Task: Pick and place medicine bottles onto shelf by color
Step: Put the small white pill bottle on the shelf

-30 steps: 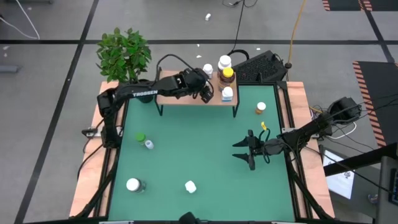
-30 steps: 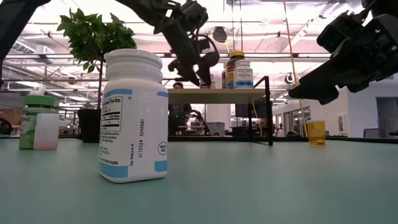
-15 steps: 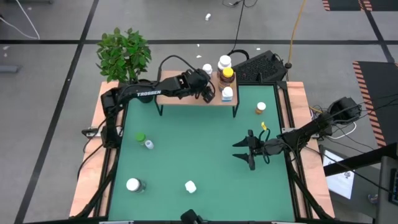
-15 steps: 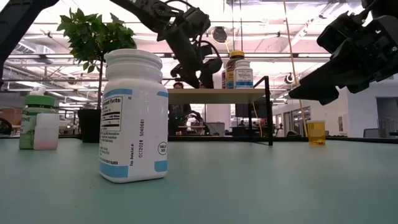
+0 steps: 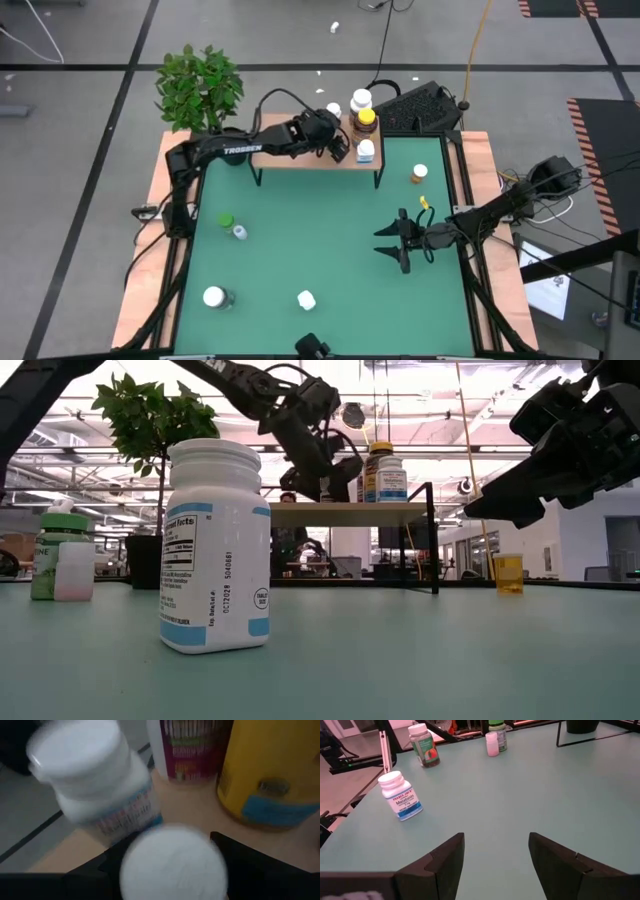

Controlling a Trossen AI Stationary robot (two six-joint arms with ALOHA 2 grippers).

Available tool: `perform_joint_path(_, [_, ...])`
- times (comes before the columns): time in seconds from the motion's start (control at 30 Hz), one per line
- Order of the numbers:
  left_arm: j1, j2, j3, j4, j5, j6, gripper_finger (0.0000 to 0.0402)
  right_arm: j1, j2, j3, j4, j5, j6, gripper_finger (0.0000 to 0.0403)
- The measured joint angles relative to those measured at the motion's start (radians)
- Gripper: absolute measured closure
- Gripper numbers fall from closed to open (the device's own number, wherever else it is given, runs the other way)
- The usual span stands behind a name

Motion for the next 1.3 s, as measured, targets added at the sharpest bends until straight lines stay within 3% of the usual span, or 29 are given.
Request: perform_joint_path(1.3, [-0.047, -0.170, 0.000, -0.289, 0.002, 0.053, 0.0163, 0.000, 0.000, 0.001, 0.030, 0.001, 0.005, 0.0188])
